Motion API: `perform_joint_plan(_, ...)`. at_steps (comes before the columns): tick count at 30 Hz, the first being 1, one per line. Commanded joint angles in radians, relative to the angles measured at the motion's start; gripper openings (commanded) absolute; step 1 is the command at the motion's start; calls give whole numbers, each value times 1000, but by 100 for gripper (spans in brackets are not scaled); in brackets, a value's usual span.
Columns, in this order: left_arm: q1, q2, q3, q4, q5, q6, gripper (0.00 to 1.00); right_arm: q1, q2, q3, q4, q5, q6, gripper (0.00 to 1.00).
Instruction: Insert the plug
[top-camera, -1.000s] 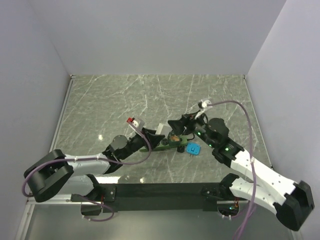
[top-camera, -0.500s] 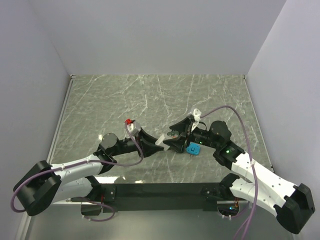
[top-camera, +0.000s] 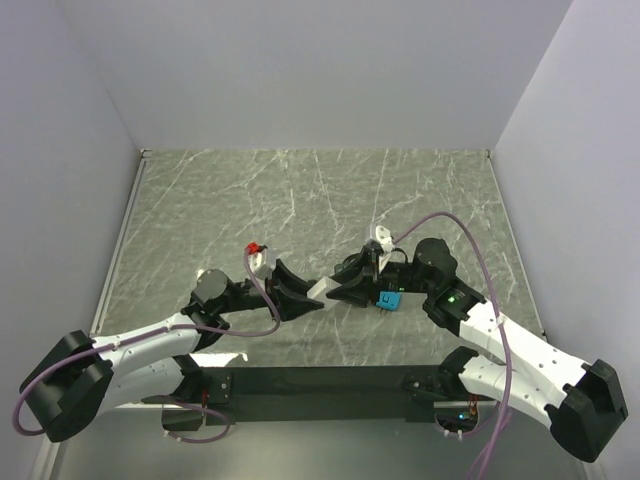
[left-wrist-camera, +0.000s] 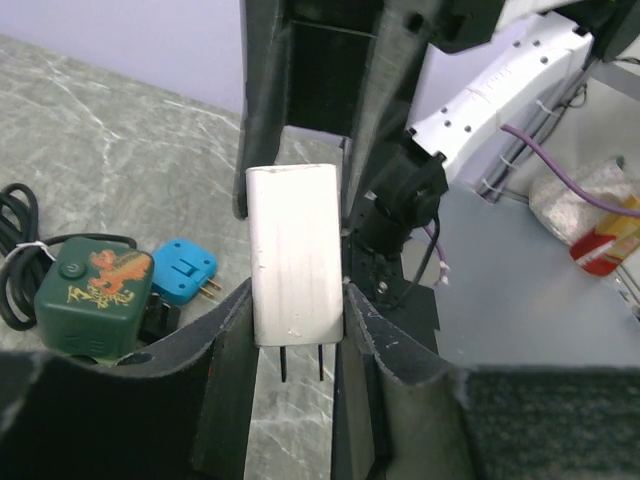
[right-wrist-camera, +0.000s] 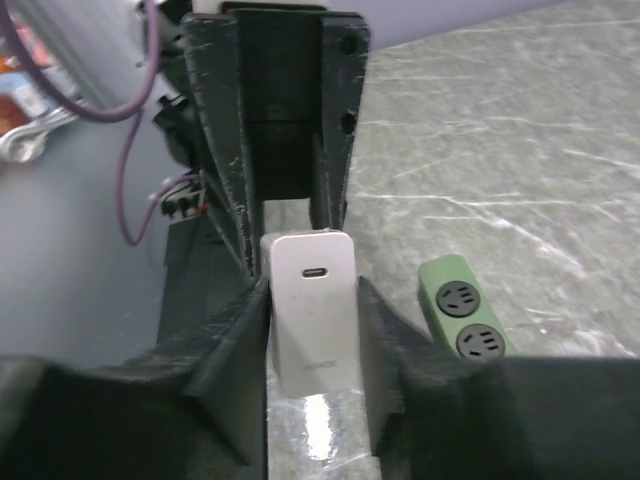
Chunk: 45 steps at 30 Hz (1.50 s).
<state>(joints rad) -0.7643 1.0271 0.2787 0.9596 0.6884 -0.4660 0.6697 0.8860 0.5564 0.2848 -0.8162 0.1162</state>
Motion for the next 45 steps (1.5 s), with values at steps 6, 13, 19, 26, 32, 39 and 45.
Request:
perform_joint_plan(6, 5, 2, 5, 103, 7, -3, 1, 1, 16, 45, 31, -110, 0, 15)
perform_joint_plan(13, 5, 27, 24, 41, -82, 16, 24, 4, -4, 37, 57, -42, 48, 0)
perform_joint_plan(19, 5, 21, 28, -36, -203, 44, 55, 1, -48, 51, 21, 149, 112, 0)
perform_joint_plan(26, 23, 16, -1, -50, -290, 35, 92, 2, -90, 76, -44, 307, 117, 0)
perform_joint_plan(32, 52, -21, -41, -24, -315, 26, 99, -1, -85, 99, -108, 406, 115, 0)
perform_joint_plan(39, 100, -192, -165, -30, -501, 6, 99, 4, -78, 131, -191, 540, 135, 0)
perform_joint_plan(45, 100, -161, -136, -165, -833, -36, 86, 168, 22, 192, -257, 805, 143, 0)
